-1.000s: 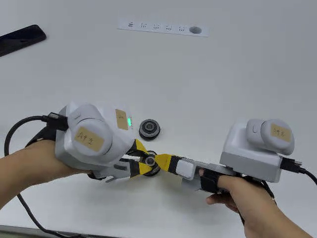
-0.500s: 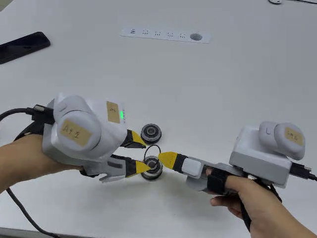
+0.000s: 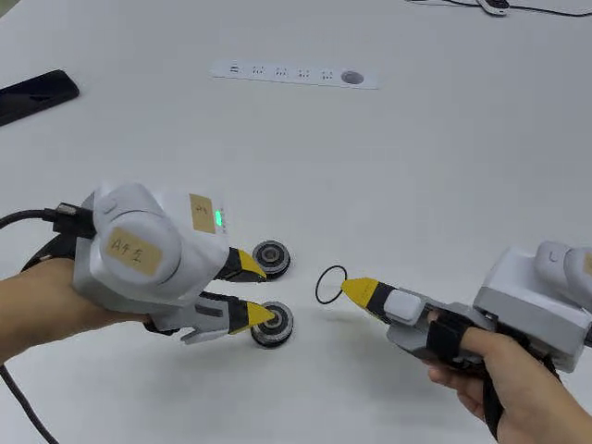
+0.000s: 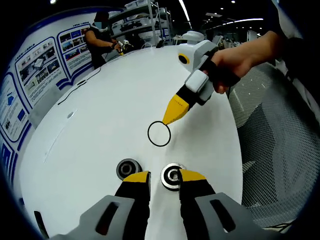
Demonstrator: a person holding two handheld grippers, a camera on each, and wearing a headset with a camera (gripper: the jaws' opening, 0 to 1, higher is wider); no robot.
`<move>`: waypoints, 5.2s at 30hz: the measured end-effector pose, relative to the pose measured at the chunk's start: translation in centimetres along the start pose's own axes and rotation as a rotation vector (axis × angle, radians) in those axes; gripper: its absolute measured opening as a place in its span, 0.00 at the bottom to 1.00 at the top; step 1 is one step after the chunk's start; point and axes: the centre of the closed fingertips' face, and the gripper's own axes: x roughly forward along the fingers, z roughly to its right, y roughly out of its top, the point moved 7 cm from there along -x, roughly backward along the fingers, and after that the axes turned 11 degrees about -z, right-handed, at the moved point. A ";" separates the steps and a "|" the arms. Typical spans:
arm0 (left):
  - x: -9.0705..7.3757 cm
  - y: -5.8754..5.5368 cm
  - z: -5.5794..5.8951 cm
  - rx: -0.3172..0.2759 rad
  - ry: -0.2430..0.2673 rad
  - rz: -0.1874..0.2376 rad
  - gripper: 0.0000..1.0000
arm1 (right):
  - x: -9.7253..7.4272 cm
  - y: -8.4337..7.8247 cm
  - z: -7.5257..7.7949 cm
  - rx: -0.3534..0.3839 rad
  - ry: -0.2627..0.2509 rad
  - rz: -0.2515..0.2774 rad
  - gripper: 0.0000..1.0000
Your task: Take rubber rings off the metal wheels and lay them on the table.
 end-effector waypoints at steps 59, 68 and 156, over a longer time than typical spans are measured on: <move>2.0 -0.7 1.2 -0.024 -0.053 -0.019 0.14 | -1.2 0.2 0.1 -0.084 -0.139 0.032 0.09; 2.0 -0.7 1.1 -0.052 -0.059 -0.016 0.13 | -0.6 0.0 -0.9 -0.095 -0.083 0.017 0.09; 2.1 -0.9 0.9 -0.033 -0.087 -0.020 0.12 | 4.4 -4.3 -1.0 -0.098 0.123 -0.208 0.15</move>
